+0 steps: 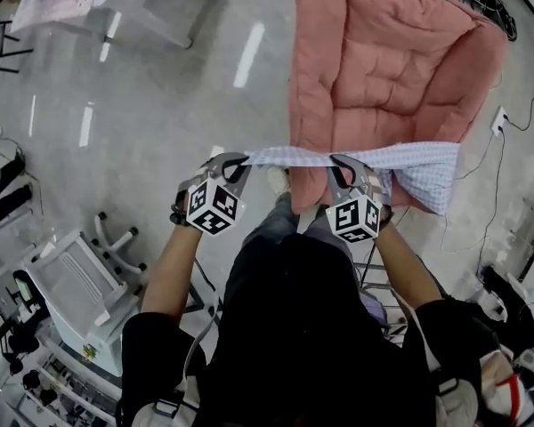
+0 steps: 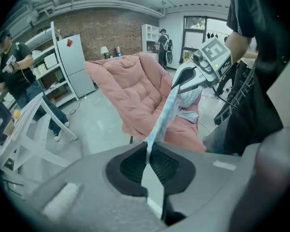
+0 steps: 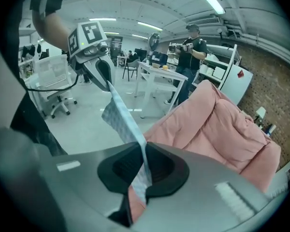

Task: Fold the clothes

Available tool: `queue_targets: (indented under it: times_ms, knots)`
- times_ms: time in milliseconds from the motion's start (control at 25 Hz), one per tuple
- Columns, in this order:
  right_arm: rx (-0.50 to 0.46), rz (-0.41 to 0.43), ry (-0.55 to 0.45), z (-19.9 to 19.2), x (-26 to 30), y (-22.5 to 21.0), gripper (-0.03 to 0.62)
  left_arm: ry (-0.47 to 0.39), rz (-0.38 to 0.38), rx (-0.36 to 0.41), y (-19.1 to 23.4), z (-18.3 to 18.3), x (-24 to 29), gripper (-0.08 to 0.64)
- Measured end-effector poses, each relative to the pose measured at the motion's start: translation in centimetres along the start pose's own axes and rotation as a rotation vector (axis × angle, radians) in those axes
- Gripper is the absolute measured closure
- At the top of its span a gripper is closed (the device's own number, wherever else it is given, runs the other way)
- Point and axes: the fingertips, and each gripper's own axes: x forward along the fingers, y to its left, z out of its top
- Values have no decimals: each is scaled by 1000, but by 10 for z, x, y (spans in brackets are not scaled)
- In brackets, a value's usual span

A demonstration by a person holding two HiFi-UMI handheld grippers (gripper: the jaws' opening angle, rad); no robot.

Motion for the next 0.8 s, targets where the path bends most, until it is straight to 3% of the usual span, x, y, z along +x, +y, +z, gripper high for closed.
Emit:
queue_targets:
  times_ms: [240,560,800]
  knots:
    - [-42,25,32,0,35,-4,571,20,-20,-65,17,-21,20,545]
    - [-47,4,76,15,88,-49,569,41,-72,-168,74,-22,62,545]
    - [-58,76,116,11,117,-70,568,95,-98,-241,104,-16,91,543]
